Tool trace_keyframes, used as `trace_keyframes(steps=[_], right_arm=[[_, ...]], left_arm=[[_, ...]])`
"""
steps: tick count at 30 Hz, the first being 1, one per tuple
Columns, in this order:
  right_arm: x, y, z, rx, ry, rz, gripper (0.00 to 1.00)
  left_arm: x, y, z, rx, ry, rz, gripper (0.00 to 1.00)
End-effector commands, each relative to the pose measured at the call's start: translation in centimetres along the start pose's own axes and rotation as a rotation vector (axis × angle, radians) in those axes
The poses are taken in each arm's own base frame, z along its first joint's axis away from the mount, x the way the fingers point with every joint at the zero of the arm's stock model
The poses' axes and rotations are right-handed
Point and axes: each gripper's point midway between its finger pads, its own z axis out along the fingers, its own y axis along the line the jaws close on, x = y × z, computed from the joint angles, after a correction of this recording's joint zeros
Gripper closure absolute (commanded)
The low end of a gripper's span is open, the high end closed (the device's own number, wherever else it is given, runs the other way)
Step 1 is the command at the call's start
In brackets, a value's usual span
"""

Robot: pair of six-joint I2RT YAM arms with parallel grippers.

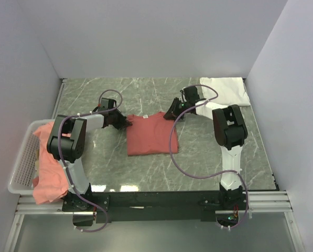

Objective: Fold and stack the t-shirts
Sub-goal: Fold the tshirt, then neatly place the folded tshirt to the corner

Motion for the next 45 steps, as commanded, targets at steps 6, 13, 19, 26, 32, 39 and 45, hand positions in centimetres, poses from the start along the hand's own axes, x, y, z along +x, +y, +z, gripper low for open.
trace_keyframes(steps=[6, 13, 19, 26, 32, 39, 45], right_arm=[[-4.1, -0.1, -5.0, 0.058, -0.135, -0.096, 0.49], [-0.7, -2.0, -7.6, 0.082, -0.177, -0.156, 0.26], [2.9, -3.8, -6.6, 0.154, -0.126, -0.198, 0.23], [4.6, -3.4, -4.9, 0.168, -0.090, -0.226, 0.23], [6.3, -3.4, -3.5, 0.230, -0.061, -0.249, 0.27], [7.8, -3.7, -1.4, 0.299, -0.031, -0.245, 0.41], [7.4, -4.2, -1.7, 0.397, -0.067, -0.246, 0.83]], left_arm=[[-1.7, -2.4, -2.0, 0.056, -0.015, 0.078, 0.94], [-1.7, -4.1, -2.9, 0.092, -0.003, 0.108, 0.87], [-1.3, -4.9, -3.0, 0.117, 0.012, 0.117, 0.86], [-0.8, -5.4, -3.4, 0.128, 0.022, 0.124, 0.87], [-0.7, -5.8, -3.8, 0.137, 0.024, 0.129, 0.87], [-0.3, -6.2, -4.4, 0.143, 0.022, 0.143, 0.87], [-0.1, -6.4, -5.4, 0.134, 0.005, 0.170, 0.88]])
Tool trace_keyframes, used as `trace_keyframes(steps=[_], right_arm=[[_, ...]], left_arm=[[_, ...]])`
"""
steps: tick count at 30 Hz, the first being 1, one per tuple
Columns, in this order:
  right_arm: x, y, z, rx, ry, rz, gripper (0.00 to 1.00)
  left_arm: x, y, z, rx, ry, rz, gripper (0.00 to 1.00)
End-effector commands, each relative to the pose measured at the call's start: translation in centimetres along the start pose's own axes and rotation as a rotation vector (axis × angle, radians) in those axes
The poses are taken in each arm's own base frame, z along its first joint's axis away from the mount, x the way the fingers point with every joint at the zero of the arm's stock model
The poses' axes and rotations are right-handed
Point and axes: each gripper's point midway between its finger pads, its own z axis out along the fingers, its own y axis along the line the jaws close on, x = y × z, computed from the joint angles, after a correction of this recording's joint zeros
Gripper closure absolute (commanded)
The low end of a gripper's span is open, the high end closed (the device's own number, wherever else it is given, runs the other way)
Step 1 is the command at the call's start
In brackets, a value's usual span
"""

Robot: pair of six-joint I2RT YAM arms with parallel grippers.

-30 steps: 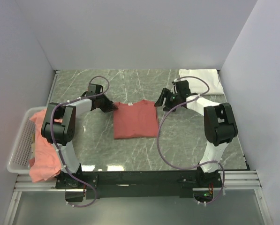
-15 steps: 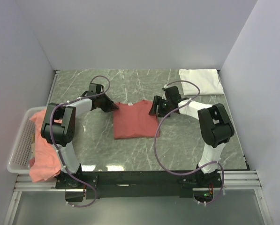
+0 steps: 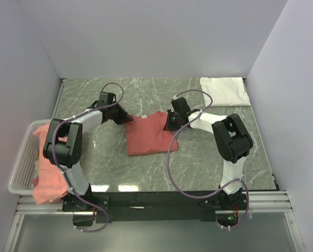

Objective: Fold and stack the t-shirts
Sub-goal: Neatly place the folded tshirt to the corner

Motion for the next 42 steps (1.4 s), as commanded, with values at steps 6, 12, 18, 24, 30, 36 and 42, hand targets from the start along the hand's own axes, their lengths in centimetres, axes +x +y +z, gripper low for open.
trace_keyframes(steps=[6, 12, 18, 24, 30, 36, 42], right_arm=[[-0.5, -3.2, -1.0, 0.253, -0.037, -0.011, 1.00], [-3.4, -6.1, -2.4, 0.474, -0.053, -0.100, 1.00], [-9.4, -7.0, -3.5, 0.534, -0.153, -0.165, 1.00], [-18.2, -10.9, -5.5, 0.660, -0.270, -0.240, 1.00], [-25.3, -15.0, -7.9, 0.792, -0.338, -0.323, 1.00], [-30.8, -16.5, -10.7, 0.847, -0.431, -0.379, 1.00], [-34.1, -16.8, -13.5, 0.918, -0.479, -0.464, 1.00]], left_arm=[[0.3, -3.0, -4.2, 0.036, -0.057, 0.120, 0.89], [1.7, -3.1, -7.1, 0.022, -0.082, 0.217, 0.87], [2.7, -2.1, -9.2, -0.006, -0.071, 0.289, 0.87], [3.1, -1.0, -10.4, -0.032, -0.080, 0.352, 0.87], [2.9, -0.3, -10.1, -0.057, -0.082, 0.389, 0.87], [3.2, 0.2, -9.0, -0.065, -0.043, 0.401, 0.88], [3.9, 0.9, -8.4, -0.072, 0.000, 0.412, 0.88]])
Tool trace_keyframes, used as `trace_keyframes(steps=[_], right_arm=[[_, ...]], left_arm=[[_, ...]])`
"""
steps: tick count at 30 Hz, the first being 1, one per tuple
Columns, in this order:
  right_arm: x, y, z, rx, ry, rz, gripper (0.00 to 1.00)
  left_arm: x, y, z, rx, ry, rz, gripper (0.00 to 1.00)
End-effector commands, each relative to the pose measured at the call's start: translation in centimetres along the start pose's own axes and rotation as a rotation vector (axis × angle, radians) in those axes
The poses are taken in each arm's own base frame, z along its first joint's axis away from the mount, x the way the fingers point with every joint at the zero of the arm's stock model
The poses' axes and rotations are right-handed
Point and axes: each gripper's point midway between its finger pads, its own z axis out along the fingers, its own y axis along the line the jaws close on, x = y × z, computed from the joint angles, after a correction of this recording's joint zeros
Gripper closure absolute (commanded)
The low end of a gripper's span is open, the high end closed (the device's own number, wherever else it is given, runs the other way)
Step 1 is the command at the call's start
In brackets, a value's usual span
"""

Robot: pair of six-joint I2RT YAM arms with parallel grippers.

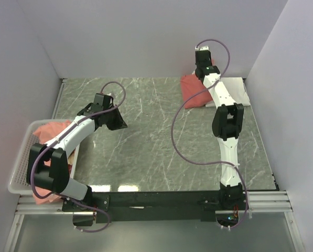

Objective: Fold and stack the t-shirts
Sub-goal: Neatly place the folded tshirt to the corner

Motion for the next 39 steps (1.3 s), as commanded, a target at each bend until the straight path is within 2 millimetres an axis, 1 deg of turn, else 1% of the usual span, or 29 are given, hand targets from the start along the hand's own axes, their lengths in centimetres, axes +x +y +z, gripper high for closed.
trace_keyframes(steps=[1, 4, 6, 7, 10, 11, 12, 14, 18, 28, 39], right_arm=[[-4.1, -3.6, -1.3, 0.087, -0.096, -0.054, 1.00], [-5.1, -5.3, -2.0, 0.109, -0.122, -0.057, 1.00], [-5.5, -5.8, -2.3, 0.105, -0.132, -0.055, 1.00], [-5.6, -6.4, -2.5, 0.111, -0.135, -0.059, 1.00], [-5.4, -7.1, -2.5, 0.120, -0.131, -0.064, 1.00], [-5.3, -7.6, -2.4, 0.124, -0.126, -0.060, 1.00], [-5.0, -7.6, -2.3, 0.120, -0.120, -0.058, 1.00], [-5.1, -8.2, -2.6, 0.124, -0.123, -0.048, 1.00], [-5.1, -8.6, -3.1, 0.133, -0.121, -0.051, 1.00], [-6.6, -10.4, -5.4, 0.163, -0.160, -0.043, 1.00], [-7.4, -11.5, -6.3, 0.176, -0.184, -0.032, 1.00]], left_arm=[[0.7, 0.1, 0.3, 0.018, 0.028, 0.039, 0.88], [0.9, 0.1, 0.5, 0.024, 0.040, 0.040, 0.88], [1.0, 0.1, 0.6, 0.028, 0.048, 0.039, 0.89], [1.2, 0.0, 0.7, 0.034, 0.058, 0.039, 0.89], [1.2, -0.1, 0.7, 0.043, 0.062, 0.041, 0.89], [1.4, -0.1, 0.7, 0.045, 0.067, 0.040, 0.89], [1.3, -0.2, 0.7, 0.048, 0.062, 0.042, 0.89], [1.5, -0.3, 0.7, 0.056, 0.073, 0.040, 0.89], [1.8, -0.4, 0.7, 0.067, 0.083, 0.037, 0.89], [2.0, -0.7, 0.5, 0.086, 0.084, 0.038, 0.89], [2.2, -0.5, 0.6, 0.082, 0.090, 0.034, 0.90]])
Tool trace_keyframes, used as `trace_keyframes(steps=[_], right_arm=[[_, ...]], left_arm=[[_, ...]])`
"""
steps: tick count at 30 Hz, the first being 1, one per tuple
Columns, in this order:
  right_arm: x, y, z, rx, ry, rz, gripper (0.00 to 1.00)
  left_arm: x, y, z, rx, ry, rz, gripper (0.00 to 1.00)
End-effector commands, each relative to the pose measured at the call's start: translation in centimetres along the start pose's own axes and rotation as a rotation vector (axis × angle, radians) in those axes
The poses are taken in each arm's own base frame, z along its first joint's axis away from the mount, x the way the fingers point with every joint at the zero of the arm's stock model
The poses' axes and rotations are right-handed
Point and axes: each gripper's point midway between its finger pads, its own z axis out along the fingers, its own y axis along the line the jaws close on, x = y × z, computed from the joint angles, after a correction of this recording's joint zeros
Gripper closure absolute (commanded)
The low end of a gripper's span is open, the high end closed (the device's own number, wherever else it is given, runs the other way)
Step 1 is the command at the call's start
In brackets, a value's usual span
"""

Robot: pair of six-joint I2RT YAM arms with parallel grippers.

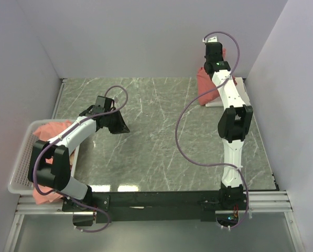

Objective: Fold and stack the t-shirts
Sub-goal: Neatly place the folded tshirt to the corner

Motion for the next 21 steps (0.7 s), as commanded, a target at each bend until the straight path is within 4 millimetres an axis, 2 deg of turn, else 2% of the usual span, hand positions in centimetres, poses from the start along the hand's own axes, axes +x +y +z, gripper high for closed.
trace_keyframes(steps=[1, 5, 11, 17, 20, 21], right_arm=[[-3.7, -4.7, -3.0, 0.079, -0.104, 0.067, 1.00], [-3.4, -5.2, -2.8, 0.086, -0.103, 0.073, 1.00], [-2.2, -6.1, -1.5, 0.100, -0.083, 0.083, 1.00], [-1.1, -7.1, 0.4, 0.117, -0.072, 0.104, 1.00], [0.1, -7.5, 1.8, 0.126, -0.053, 0.111, 1.00], [0.4, -6.9, 2.4, 0.117, -0.047, 0.111, 1.00]], left_arm=[[-0.4, -0.7, -0.3, 0.037, -0.021, 0.030, 0.90], [-0.2, -0.6, -0.2, 0.037, -0.015, 0.027, 0.90], [-0.1, -0.6, -0.1, 0.036, -0.012, 0.028, 0.90], [0.2, -0.4, 0.3, 0.030, 0.004, 0.025, 0.90], [0.3, -0.3, 0.5, 0.028, 0.009, 0.026, 0.90], [0.4, -0.1, 0.7, 0.022, 0.015, 0.023, 0.90]])
